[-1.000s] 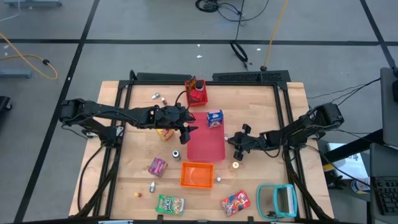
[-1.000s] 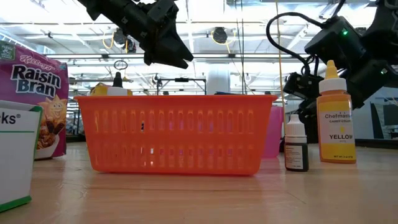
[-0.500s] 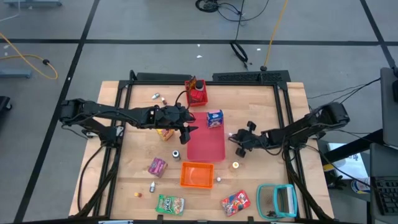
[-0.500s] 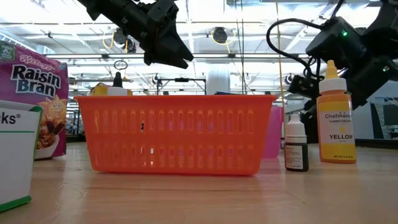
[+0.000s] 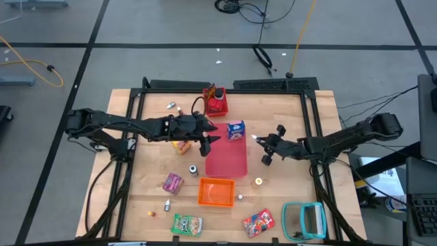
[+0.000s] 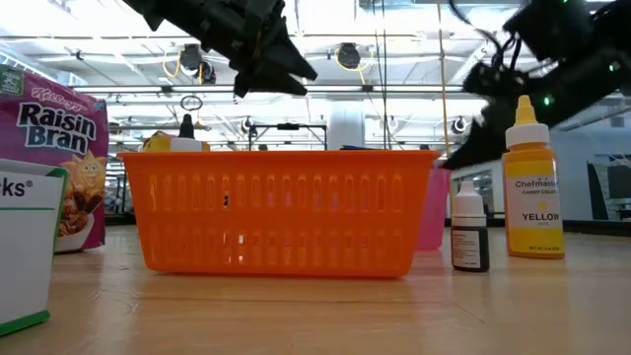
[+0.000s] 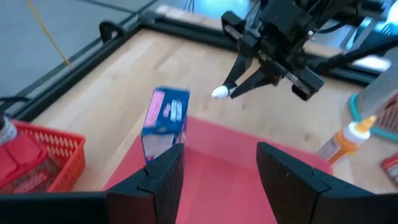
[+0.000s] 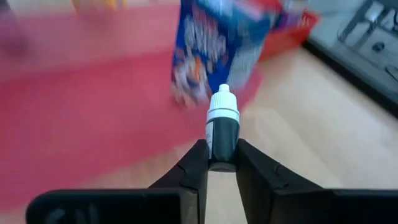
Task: Pick & Place Kitchen Items
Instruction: Put the small black food coloring bottle into the orange bin
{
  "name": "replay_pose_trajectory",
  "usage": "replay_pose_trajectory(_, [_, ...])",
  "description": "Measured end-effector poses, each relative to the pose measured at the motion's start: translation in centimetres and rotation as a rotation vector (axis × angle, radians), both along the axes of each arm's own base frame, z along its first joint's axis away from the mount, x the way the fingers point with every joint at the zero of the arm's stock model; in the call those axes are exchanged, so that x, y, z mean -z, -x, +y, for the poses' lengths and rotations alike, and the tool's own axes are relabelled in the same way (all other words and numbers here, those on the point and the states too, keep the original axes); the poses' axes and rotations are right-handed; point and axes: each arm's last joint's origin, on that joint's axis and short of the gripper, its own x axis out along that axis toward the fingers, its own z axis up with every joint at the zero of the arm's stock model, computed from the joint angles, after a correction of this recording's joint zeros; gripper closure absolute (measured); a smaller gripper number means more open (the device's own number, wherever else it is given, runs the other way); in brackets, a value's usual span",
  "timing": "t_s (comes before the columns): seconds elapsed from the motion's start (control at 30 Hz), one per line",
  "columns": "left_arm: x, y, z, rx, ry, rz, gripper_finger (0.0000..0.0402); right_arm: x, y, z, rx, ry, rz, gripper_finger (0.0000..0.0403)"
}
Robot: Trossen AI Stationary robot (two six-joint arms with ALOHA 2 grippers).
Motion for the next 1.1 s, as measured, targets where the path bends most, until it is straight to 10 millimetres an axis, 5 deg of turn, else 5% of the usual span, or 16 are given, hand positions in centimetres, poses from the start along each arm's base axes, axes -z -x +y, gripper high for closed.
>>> replay_pose_trajectory(0.63, [-2.4,-1.2,-0.1,0.069,-0.078,-0.284,0.0199,-5.8,-0.8,0.1,-0.082,0.164,-0.461,0.0351])
replay_pose_trajectory(1.1, [1.4,-5.5,-0.1,0.161,-0.107,-0.518,0.0199,-6.3,-0.8,0.2,-0.106,0.181,-0.499,0.0351])
